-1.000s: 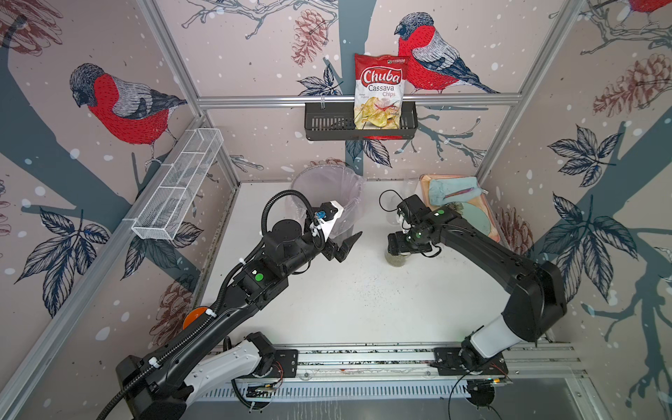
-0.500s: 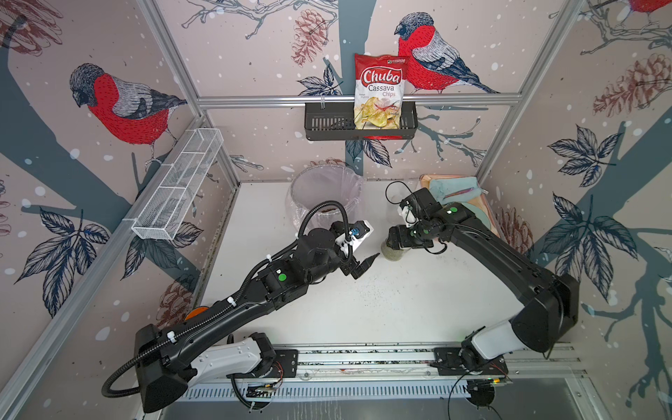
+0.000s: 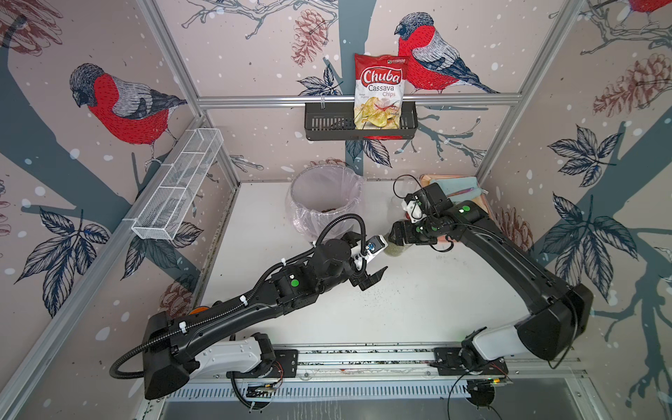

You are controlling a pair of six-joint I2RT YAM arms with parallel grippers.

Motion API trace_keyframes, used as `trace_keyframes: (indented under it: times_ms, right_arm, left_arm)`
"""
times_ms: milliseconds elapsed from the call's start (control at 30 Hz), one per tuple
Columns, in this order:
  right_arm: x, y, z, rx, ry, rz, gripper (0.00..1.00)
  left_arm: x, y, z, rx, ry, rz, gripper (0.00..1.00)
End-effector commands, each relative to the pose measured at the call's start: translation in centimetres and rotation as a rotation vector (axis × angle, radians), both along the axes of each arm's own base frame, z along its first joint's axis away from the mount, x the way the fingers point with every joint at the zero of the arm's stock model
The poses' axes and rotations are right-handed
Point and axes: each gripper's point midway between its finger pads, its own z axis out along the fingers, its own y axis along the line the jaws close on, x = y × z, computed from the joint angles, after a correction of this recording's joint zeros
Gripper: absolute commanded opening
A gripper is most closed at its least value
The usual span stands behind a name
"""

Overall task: Empty moldy mung beans from jars
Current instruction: Pick up the jar from the center of the board.

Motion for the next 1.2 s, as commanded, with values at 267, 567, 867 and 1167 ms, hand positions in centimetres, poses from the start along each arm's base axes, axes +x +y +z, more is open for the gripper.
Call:
trace_keyframes:
  times_ms: [267, 567, 867, 1167]
  right_arm:
    - [0.2, 1.4, 3.4, 0.099, -0.071, 0.05, 0.71]
    - [-1.1, 2.8, 5.1, 0.173, -0.075, 0.108, 0.71]
    - [-2.8, 4.6, 6.9, 0.27, -0.067, 0.184, 0.7]
    - [-4.0, 5.8, 8.1, 0.328, -0.053, 0.236, 0.68]
  left_arm:
    - [0.5, 0.4, -1.3, -0.075, 0.023, 0.064, 0.99]
    - [1.0, 0.0, -1.9, -0.064, 0.021, 0.074, 0.99]
    - [1.4, 0.1, -2.0, -0.078, 0.031, 0.104, 0.99]
    - [3.0, 1.2, -0.8, -0.108, -0.012, 0.193, 0.99]
